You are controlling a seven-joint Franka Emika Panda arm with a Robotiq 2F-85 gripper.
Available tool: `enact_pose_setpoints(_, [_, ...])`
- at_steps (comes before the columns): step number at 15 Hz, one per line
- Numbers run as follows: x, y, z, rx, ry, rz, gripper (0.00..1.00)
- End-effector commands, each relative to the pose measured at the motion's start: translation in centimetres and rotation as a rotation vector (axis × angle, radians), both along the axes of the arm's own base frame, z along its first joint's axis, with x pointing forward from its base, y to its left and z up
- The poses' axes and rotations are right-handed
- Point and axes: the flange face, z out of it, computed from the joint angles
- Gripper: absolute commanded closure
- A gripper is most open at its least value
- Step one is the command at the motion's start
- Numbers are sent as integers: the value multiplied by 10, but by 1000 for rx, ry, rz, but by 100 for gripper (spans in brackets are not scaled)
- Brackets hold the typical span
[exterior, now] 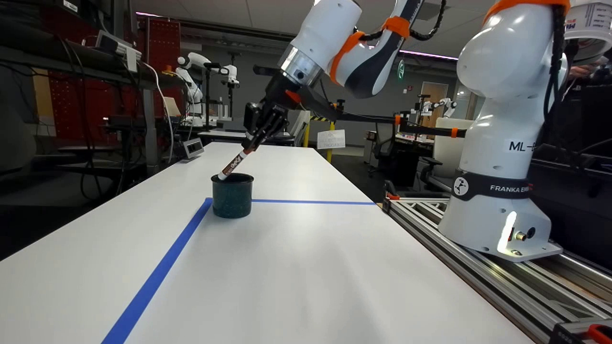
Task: Remove the marker from the cup and put it on the table
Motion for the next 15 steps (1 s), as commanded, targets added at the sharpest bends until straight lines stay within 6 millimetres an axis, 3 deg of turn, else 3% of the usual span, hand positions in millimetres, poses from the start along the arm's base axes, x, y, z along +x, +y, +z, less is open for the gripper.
enact_pose_setpoints(1, [-22,14,19,-18,-45,53,95])
enact_pose_setpoints(2, [-23,16,27,-20,-75,63,95])
enact_pose_setpoints(5, [-20,12,24,-26,-64,81,95])
enact_pose_setpoints(15, [-19,9,-41,102,58,125,95])
